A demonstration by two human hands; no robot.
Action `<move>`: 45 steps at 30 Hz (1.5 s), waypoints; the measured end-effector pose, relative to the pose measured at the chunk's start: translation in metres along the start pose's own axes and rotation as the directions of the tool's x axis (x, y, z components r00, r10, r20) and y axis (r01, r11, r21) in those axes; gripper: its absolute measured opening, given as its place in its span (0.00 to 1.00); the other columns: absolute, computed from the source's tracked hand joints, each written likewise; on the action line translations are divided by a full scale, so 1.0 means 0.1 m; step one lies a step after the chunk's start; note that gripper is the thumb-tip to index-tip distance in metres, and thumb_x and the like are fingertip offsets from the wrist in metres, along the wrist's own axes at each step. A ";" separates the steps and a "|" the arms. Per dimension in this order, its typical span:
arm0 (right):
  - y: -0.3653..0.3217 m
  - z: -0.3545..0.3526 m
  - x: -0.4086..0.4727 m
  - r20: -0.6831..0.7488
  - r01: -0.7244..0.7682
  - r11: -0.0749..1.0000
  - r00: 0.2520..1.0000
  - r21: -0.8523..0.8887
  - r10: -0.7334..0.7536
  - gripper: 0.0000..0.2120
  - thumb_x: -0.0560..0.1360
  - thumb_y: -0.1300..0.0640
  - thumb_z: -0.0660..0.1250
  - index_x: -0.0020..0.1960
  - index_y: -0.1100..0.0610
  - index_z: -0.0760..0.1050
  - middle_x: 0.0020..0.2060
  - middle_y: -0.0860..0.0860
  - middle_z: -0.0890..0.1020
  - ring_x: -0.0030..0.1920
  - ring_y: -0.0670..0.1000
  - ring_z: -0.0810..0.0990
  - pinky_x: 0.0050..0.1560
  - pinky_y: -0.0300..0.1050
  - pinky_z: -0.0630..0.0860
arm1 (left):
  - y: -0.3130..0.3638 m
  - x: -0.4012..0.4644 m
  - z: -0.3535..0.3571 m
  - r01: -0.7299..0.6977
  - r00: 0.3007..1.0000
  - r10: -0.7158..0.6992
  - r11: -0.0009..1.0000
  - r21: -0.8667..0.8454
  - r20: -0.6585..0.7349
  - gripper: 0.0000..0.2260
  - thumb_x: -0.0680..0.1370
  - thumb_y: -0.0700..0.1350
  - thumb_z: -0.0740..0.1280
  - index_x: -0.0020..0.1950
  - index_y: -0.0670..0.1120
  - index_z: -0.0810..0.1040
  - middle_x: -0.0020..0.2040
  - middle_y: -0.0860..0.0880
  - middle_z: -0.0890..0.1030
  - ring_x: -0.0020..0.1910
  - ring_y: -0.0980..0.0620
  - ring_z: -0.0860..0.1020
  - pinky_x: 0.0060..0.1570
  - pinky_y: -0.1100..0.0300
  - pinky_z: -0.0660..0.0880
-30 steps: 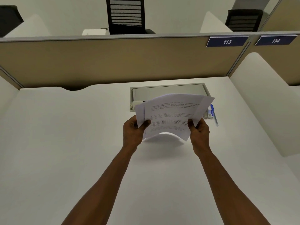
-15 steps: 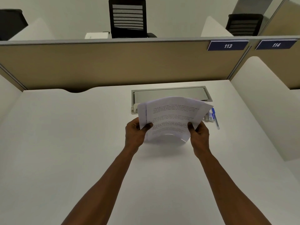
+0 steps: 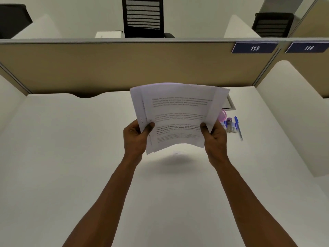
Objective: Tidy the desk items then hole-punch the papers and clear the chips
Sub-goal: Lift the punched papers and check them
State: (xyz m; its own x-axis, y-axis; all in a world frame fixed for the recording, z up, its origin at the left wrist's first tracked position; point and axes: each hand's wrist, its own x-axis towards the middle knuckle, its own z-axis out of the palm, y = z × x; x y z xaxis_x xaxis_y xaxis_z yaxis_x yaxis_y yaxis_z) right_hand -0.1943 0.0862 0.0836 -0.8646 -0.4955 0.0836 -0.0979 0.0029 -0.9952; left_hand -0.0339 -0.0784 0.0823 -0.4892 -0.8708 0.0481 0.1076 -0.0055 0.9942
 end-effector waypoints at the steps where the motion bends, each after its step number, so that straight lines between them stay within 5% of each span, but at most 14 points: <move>1: -0.01 0.06 -0.02 0.020 0.004 1.000 1.000 0.006 -0.004 0.12 0.81 0.57 0.63 0.63 0.50 0.73 0.53 0.45 0.82 0.53 0.46 0.81 0.48 0.38 0.81 | 0.00 0.01 -0.05 -0.004 1.000 0.005 1.000 0.013 -0.012 0.04 0.77 0.40 0.71 0.49 0.49 0.84 0.48 0.50 0.86 0.46 0.46 0.84 0.50 0.47 0.82; 4: 0.00 0.25 -0.11 0.064 0.006 1.000 0.998 0.027 -0.008 0.09 0.81 0.58 0.64 0.56 0.45 0.75 0.50 0.44 0.83 0.50 0.45 0.82 0.47 0.39 0.81 | -0.02 0.01 -0.21 -0.011 0.999 0.013 0.999 0.049 -0.039 0.04 0.79 0.43 0.68 0.51 0.46 0.83 0.49 0.49 0.85 0.47 0.46 0.84 0.50 0.46 0.82; 8: 0.11 0.47 -0.22 0.076 -0.047 0.998 0.996 0.041 0.044 0.06 0.79 0.59 0.66 0.53 0.49 0.75 0.49 0.50 0.83 0.50 0.53 0.82 0.49 0.46 0.82 | -0.07 -0.03 -0.43 0.003 0.998 0.004 0.994 0.112 -0.063 0.07 0.81 0.46 0.66 0.54 0.46 0.81 0.50 0.49 0.85 0.46 0.46 0.84 0.48 0.44 0.82; 12: 0.22 0.71 -0.41 0.080 -0.088 0.994 0.993 0.071 0.082 0.07 0.78 0.62 0.66 0.53 0.51 0.76 0.49 0.52 0.84 0.48 0.51 0.82 0.50 0.51 0.81 | -0.10 -0.13 -0.65 0.011 0.997 -0.003 0.996 0.094 -0.083 0.09 0.83 0.45 0.62 0.60 0.46 0.78 0.48 0.48 0.85 0.46 0.50 0.84 0.44 0.55 0.82; 21: 0.32 1.06 -0.75 0.210 -0.170 0.985 0.964 0.022 0.162 0.07 0.80 0.58 0.63 0.57 0.52 0.76 0.49 0.48 0.83 0.51 0.49 0.82 0.53 0.53 0.81 | -0.18 -0.39 -1.02 0.048 0.988 -0.037 0.996 0.070 -0.148 0.10 0.85 0.42 0.56 0.57 0.46 0.77 0.48 0.55 0.84 0.47 0.58 0.82 0.43 0.66 0.79; 29: 0.19 1.35 -0.72 0.286 -0.142 0.988 0.951 0.056 0.121 0.09 0.81 0.58 0.62 0.57 0.45 0.75 0.51 0.48 0.82 0.54 0.50 0.81 0.54 0.54 0.82 | -0.07 -0.30 -1.23 0.017 0.986 -0.010 0.999 0.039 -0.168 0.11 0.85 0.42 0.56 0.60 0.45 0.77 0.50 0.54 0.83 0.49 0.57 0.81 0.43 0.65 0.79; 35: 0.27 1.47 -0.75 0.332 -0.131 0.991 0.936 0.017 0.118 0.16 0.78 0.59 0.67 0.60 0.41 0.73 0.53 0.43 0.81 0.57 0.48 0.79 0.57 0.51 0.81 | -0.16 -0.25 -1.38 0.056 0.988 -0.038 0.991 0.118 -0.152 0.09 0.81 0.43 0.65 0.62 0.46 0.78 0.54 0.49 0.83 0.54 0.49 0.82 0.50 0.52 0.82; 39: 0.29 1.53 -0.79 0.317 -0.134 0.991 0.939 -0.015 0.132 0.20 0.80 0.61 0.63 0.52 0.33 0.75 0.49 0.42 0.82 0.54 0.47 0.79 0.58 0.53 0.79 | -0.26 -0.22 -1.43 0.107 0.983 -0.083 0.984 0.143 -0.162 0.09 0.83 0.46 0.62 0.61 0.49 0.78 0.54 0.50 0.84 0.56 0.48 0.81 0.55 0.47 0.80; 45: 0.35 1.62 -0.82 0.300 -0.189 0.982 0.938 0.021 0.175 0.15 0.80 0.59 0.63 0.64 0.44 0.74 0.55 0.43 0.82 0.58 0.46 0.80 0.58 0.45 0.79 | -0.15 -0.24 -1.48 0.069 0.988 -0.053 0.992 0.105 -0.144 0.10 0.81 0.46 0.65 0.62 0.49 0.77 0.54 0.50 0.83 0.55 0.47 0.82 0.52 0.51 0.81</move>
State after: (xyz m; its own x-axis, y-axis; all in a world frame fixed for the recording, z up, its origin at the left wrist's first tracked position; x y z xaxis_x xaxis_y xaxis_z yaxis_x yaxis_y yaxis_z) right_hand -0.0467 -0.0139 0.0340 -0.6804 -0.7245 -0.1106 0.0780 0.0785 -0.9939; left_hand 0.1046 -0.1298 0.0516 -0.3647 -0.9309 -0.0193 -0.0174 -0.0139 0.9998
